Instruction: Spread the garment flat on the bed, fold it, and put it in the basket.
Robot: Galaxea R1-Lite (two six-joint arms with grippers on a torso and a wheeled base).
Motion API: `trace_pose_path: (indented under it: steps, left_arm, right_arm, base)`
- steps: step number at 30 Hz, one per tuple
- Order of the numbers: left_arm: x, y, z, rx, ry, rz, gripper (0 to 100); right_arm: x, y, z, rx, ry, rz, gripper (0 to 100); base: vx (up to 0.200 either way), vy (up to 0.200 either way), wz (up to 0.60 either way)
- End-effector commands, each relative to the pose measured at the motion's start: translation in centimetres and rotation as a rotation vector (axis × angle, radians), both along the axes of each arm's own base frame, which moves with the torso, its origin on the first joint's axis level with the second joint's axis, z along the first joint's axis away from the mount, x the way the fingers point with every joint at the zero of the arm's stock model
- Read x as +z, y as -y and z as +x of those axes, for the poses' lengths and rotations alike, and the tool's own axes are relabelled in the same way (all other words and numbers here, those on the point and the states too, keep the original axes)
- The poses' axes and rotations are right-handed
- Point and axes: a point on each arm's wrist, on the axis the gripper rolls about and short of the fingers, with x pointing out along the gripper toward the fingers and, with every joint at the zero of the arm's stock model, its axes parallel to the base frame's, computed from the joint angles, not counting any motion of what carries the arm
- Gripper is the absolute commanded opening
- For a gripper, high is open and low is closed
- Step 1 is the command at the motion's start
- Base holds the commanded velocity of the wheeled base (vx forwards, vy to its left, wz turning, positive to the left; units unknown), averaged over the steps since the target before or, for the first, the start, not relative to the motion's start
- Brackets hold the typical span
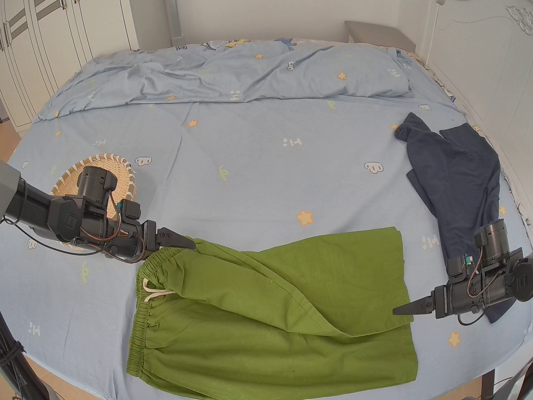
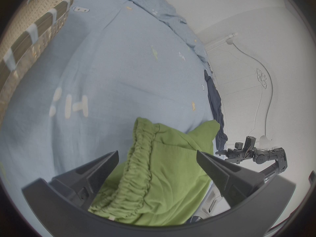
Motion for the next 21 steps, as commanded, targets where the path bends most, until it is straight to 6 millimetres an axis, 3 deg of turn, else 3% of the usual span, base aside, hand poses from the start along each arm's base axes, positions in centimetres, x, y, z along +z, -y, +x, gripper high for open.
trace_pose_path:
  steps: [1,10,21]
  left_arm:
    - [-1.1,0.2,0.7,0.001,-0.004,-0.003,100]
    - [-1.9,1.0,2.0,-0.002,0.032,-0.019,100]
    - [-1.5,1.1,2.4,0.011,0.076,-0.036,100]
  right_arm:
    - [0.2,-0.1,-0.1,0.005,0.007,0.002,100]
    - [0.4,-0.1,-0.2,0.004,0.017,0.004,100]
    - [0.5,-0.1,-0.1,0.002,0.021,0.004,100]
  base:
    - [0.000,0.000,0.00]
    - [0.000,0.000,0.00]
    - [0.000,0.000,0.00]
